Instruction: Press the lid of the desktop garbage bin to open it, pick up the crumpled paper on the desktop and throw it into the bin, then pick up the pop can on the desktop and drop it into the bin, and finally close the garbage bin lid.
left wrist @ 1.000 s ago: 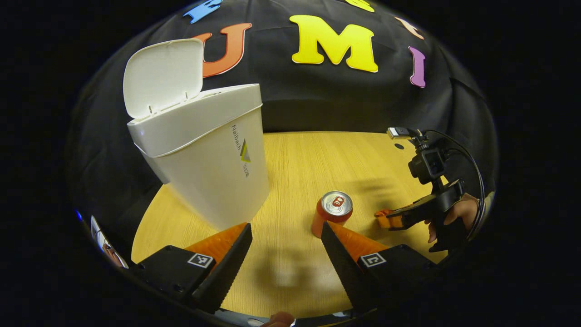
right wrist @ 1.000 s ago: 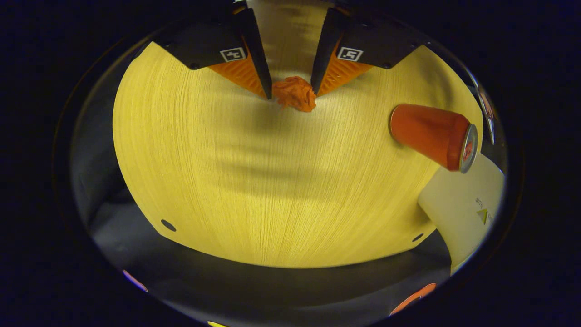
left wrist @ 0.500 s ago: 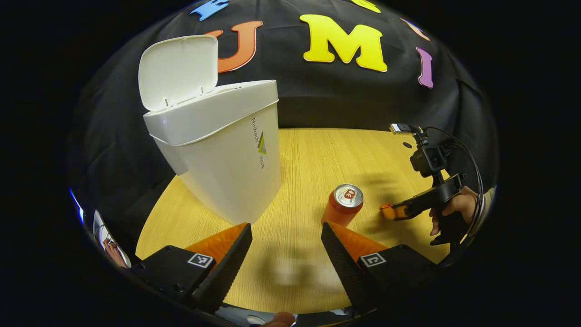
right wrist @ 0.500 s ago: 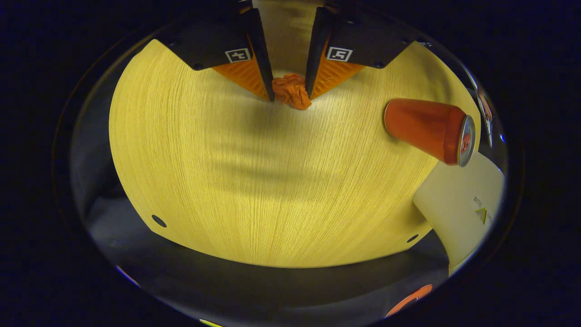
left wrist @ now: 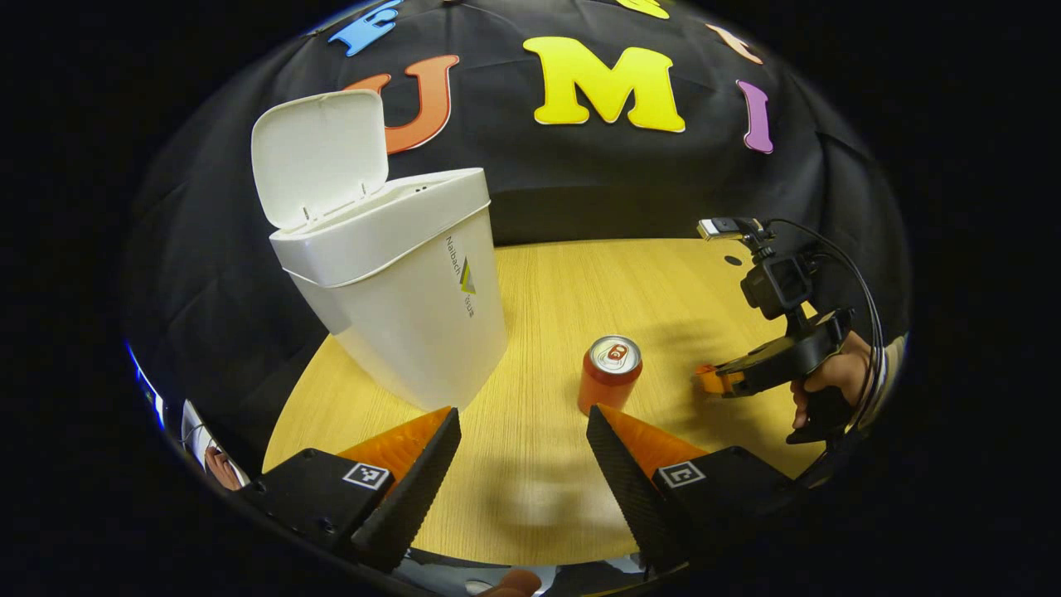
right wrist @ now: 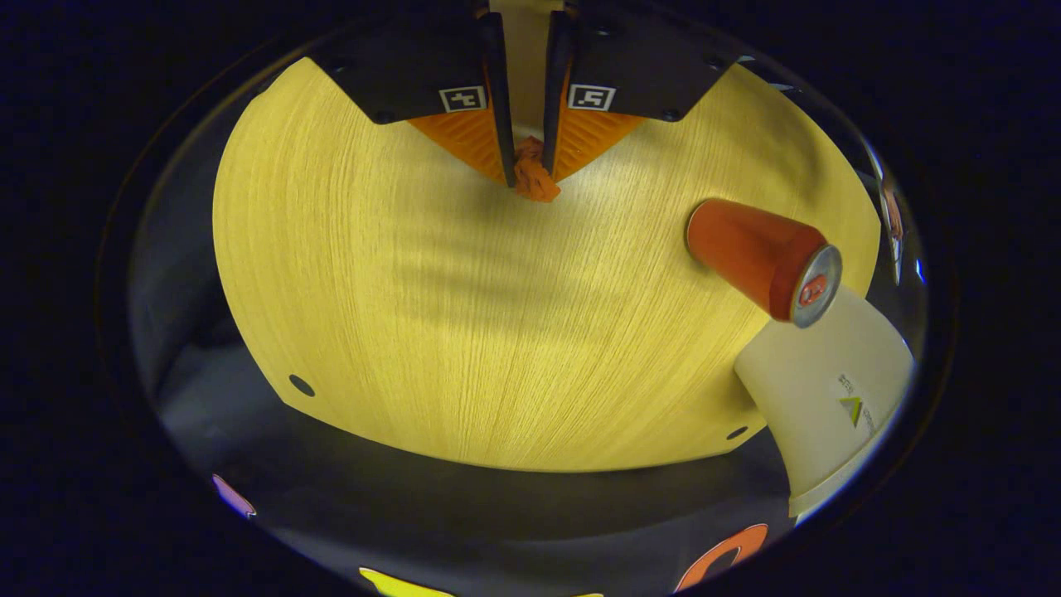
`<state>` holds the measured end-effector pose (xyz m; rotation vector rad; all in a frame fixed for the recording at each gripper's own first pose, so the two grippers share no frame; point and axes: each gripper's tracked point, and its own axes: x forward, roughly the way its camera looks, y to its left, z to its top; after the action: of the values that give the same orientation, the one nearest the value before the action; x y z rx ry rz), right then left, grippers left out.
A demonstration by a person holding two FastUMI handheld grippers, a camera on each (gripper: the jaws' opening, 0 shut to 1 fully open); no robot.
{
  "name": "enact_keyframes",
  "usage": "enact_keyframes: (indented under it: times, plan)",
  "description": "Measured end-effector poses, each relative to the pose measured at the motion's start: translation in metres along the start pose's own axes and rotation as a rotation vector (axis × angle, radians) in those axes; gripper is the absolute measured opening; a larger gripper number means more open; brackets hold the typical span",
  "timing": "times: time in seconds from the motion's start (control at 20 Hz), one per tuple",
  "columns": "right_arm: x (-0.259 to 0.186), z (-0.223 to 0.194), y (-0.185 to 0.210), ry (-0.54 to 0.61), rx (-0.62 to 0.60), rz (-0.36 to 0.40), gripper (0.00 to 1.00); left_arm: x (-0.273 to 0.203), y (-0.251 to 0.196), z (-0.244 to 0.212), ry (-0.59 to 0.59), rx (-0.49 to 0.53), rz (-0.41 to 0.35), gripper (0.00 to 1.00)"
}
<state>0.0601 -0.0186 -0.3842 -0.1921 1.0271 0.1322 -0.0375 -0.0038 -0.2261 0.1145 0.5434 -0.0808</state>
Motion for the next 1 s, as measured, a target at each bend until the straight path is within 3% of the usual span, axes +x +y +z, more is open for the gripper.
enact_keyframes:
  times: [0.3,0.45,0.55,0.75,1.0]
  plan:
    - [-0.090,0.051,-0.017,-0.133,0.039,0.008,0.21,-0.004,0.004,0.018,-0.059,0.022,-0.006,1.00]
    - [-0.138,0.089,-0.008,-0.213,0.047,0.036,0.21,-0.003,0.023,0.023,-0.093,0.041,0.050,1.00]
    - [-0.162,0.116,0.007,-0.264,0.047,0.063,0.21,-0.001,0.029,0.022,-0.104,0.037,0.041,1.00]
    - [-0.207,0.171,0.065,-0.382,-0.021,0.143,0.21,-0.003,0.038,0.009,-0.112,0.030,-0.012,1.00]
    - [-0.236,0.226,0.172,-0.506,-0.137,0.262,0.20,-0.010,0.057,-0.004,-0.130,0.050,-0.047,1.00]
